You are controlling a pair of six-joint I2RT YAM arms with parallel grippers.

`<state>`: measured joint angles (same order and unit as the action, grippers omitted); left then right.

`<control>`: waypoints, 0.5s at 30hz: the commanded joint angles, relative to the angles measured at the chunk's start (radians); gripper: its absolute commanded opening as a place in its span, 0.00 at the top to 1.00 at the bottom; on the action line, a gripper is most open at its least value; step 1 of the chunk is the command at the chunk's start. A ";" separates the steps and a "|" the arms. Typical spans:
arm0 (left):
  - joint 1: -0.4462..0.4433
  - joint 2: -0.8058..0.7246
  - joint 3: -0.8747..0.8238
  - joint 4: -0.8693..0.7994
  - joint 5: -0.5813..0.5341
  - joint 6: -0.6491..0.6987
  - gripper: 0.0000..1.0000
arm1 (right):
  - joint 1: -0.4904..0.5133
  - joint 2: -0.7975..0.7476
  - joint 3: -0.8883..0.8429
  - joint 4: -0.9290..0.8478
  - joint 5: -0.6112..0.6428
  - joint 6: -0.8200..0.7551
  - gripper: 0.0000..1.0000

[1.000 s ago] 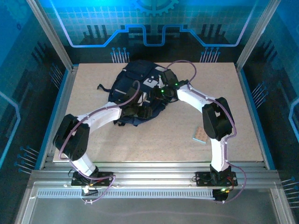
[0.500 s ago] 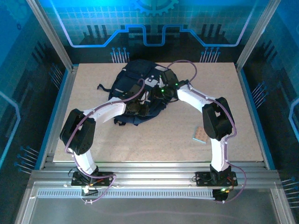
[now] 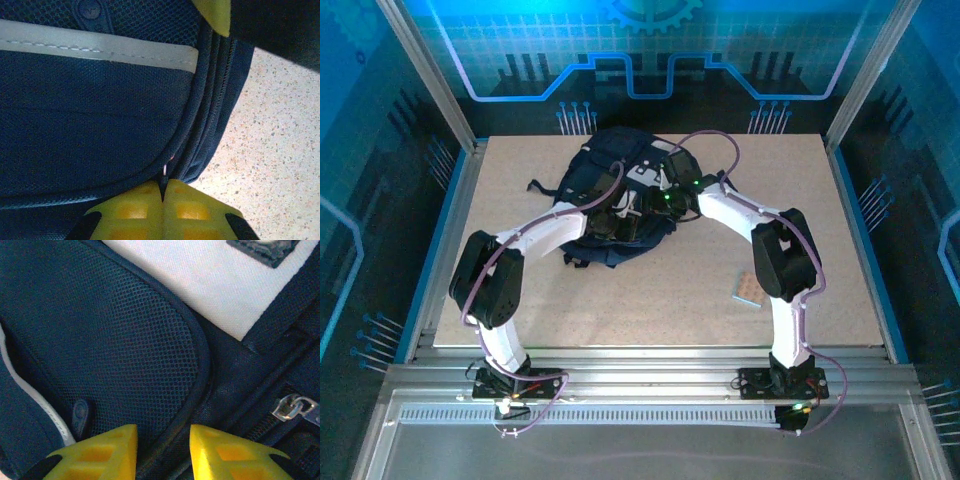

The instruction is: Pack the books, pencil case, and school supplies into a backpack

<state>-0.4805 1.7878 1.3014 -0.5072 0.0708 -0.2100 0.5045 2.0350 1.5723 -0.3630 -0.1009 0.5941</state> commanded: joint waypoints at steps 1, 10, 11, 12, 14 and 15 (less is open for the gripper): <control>0.019 0.003 0.040 -0.008 0.030 -0.006 1.00 | 0.008 -0.008 -0.016 -0.003 0.029 -0.004 0.62; -0.063 -0.077 -0.002 -0.071 0.149 -0.024 1.00 | -0.001 0.034 0.014 0.118 -0.107 0.097 0.63; -0.071 -0.085 -0.011 -0.056 0.158 -0.041 1.00 | 0.002 0.032 0.008 0.133 -0.137 0.116 0.62; -0.075 -0.091 -0.023 -0.036 0.175 -0.059 1.00 | 0.006 0.026 -0.001 0.148 -0.161 0.132 0.61; -0.084 -0.097 -0.032 0.000 0.187 -0.088 1.00 | 0.016 0.014 -0.028 0.178 -0.185 0.157 0.66; -0.091 -0.095 -0.028 0.006 0.194 -0.093 1.00 | 0.020 0.010 -0.040 0.182 -0.184 0.157 0.82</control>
<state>-0.5220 1.7336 1.2873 -0.5148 0.1268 -0.2615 0.4999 2.0544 1.5612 -0.2951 -0.1833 0.7013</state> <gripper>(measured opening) 0.053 0.276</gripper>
